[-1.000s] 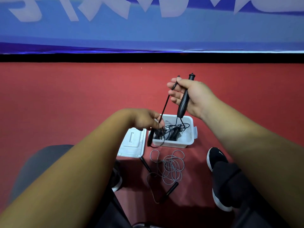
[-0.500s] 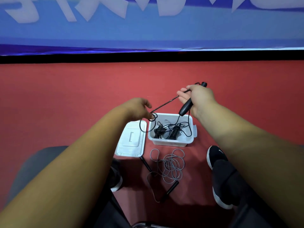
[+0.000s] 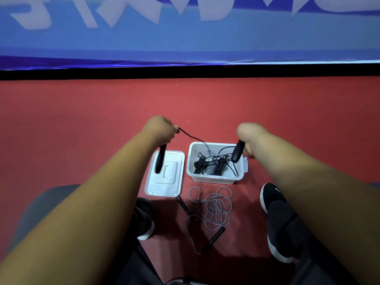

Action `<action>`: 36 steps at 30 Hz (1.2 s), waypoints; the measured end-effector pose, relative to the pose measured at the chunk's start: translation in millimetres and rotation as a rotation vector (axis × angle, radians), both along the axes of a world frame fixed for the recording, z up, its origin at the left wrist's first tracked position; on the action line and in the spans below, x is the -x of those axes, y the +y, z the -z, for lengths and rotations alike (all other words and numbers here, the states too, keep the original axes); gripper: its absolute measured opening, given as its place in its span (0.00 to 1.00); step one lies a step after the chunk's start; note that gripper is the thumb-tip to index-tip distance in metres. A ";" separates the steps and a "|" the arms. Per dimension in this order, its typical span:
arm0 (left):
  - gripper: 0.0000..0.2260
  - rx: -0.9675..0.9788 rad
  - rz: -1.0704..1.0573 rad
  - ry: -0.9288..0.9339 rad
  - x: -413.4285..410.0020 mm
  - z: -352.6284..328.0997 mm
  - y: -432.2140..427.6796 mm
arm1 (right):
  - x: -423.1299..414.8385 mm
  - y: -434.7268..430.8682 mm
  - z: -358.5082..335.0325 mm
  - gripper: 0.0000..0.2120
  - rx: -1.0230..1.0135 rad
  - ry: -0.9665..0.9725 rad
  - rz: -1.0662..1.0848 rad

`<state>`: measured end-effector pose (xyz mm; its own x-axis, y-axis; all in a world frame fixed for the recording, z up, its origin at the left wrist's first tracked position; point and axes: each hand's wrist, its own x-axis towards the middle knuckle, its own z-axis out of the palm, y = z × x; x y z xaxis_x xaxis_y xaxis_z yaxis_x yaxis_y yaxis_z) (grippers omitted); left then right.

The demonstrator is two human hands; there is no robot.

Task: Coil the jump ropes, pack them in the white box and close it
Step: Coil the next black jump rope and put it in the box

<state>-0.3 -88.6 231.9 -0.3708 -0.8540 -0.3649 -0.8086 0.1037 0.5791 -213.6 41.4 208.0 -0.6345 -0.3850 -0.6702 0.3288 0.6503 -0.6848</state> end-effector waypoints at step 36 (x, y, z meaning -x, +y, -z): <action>0.26 -0.130 0.392 0.310 16.4 -4.1 11.8 | -48.3 10.3 -18.9 0.13 0.220 -0.301 -0.754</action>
